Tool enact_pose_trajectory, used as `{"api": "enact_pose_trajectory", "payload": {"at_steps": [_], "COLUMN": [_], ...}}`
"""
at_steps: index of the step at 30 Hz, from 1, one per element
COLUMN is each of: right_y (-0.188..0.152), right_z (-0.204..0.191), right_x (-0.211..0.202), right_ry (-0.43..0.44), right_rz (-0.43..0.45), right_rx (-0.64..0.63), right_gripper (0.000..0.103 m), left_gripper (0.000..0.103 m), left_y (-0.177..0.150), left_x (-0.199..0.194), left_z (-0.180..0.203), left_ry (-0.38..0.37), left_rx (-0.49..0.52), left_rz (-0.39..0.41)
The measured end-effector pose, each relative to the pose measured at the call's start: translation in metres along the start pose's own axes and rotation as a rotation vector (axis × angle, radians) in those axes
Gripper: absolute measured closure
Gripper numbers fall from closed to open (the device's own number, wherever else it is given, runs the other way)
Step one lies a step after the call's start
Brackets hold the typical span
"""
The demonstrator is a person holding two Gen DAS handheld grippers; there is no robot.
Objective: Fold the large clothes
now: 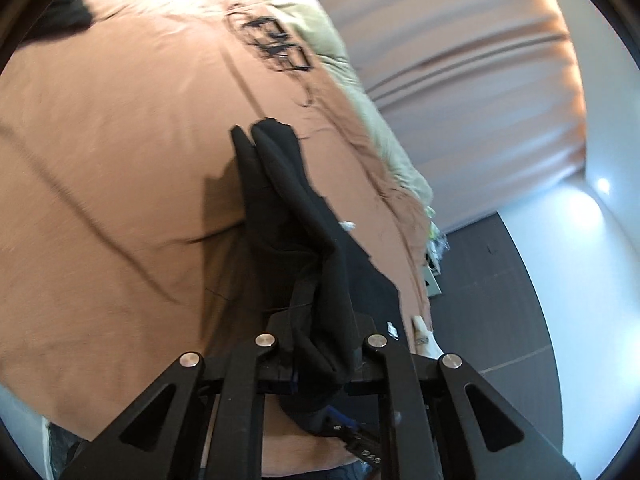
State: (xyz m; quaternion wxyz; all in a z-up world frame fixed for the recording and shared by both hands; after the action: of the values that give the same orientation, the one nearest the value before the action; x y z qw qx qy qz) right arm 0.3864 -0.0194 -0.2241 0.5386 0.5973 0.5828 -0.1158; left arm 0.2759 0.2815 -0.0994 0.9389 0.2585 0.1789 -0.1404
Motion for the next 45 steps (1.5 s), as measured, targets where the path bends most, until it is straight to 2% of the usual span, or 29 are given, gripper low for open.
{"api": "enact_pose_trajectory", "payload": {"at_steps": [8, 12, 21, 26, 30, 33, 36, 39, 41, 43, 44, 45], "right_y": [0.001, 0.004, 0.007, 0.002, -0.004, -0.015, -0.027, -0.035, -0.035, -0.03, -0.028, -0.023], "right_z": [0.029, 0.051, 0.111, 0.139, 0.172, 0.193, 0.218, 0.242, 0.247, 0.245, 0.242, 0.24], "right_x": [-0.015, -0.037, -0.101, -0.128, -0.149, -0.166, -0.181, -0.192, -0.195, -0.196, -0.196, -0.197], "right_ry": [0.145, 0.174, 0.155, 0.137, 0.096, 0.055, 0.016, -0.014, -0.011, 0.015, 0.033, 0.055], "right_rz": [-0.012, 0.015, 0.153, 0.207, 0.236, 0.267, 0.289, 0.299, 0.3, 0.306, 0.315, 0.33], "right_rx": [0.097, 0.133, 0.21, 0.266, 0.311, 0.352, 0.409, 0.455, 0.462, 0.447, 0.442, 0.44], "right_gripper": [0.087, 0.087, 0.087, 0.087, 0.087, 0.087, 0.086, 0.086, 0.085, 0.075, 0.055, 0.037], "left_gripper": [0.088, 0.088, 0.088, 0.088, 0.088, 0.088, 0.081, 0.071, 0.053, 0.042, 0.034, 0.03], "left_y": [-0.004, -0.012, -0.054, -0.087, -0.122, -0.155, -0.188, -0.206, -0.205, -0.199, -0.197, -0.191], "left_x": [0.011, 0.021, 0.058, 0.094, 0.131, 0.159, 0.181, 0.186, 0.183, 0.177, 0.172, 0.164], "left_z": [0.072, 0.109, 0.179, 0.208, 0.227, 0.235, 0.242, 0.246, 0.247, 0.25, 0.253, 0.257], "left_ry": [-0.062, -0.087, -0.118, -0.128, -0.128, -0.102, -0.058, -0.036, -0.06, -0.118, -0.129, -0.135], "left_rx": [0.115, 0.176, 0.293, 0.339, 0.38, 0.404, 0.437, 0.464, 0.44, 0.399, 0.405, 0.428], "left_rz": [-0.019, -0.041, -0.132, -0.21, -0.296, -0.391, -0.498, -0.536, -0.554, -0.568, -0.563, -0.541]}}
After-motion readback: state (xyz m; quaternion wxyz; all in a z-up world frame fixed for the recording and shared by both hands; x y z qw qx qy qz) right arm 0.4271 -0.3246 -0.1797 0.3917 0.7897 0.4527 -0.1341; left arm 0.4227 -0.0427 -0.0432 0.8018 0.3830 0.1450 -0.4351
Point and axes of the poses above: each gripper's, at about its wrist camera, not at the fingertips, and x roughly the way its jaws point, z to its right, y to its top, the point moved 1 cm from there along x, roughly the way its jaws point, and after that the axes turned 10 degrees about z, right-handed, at the moved point
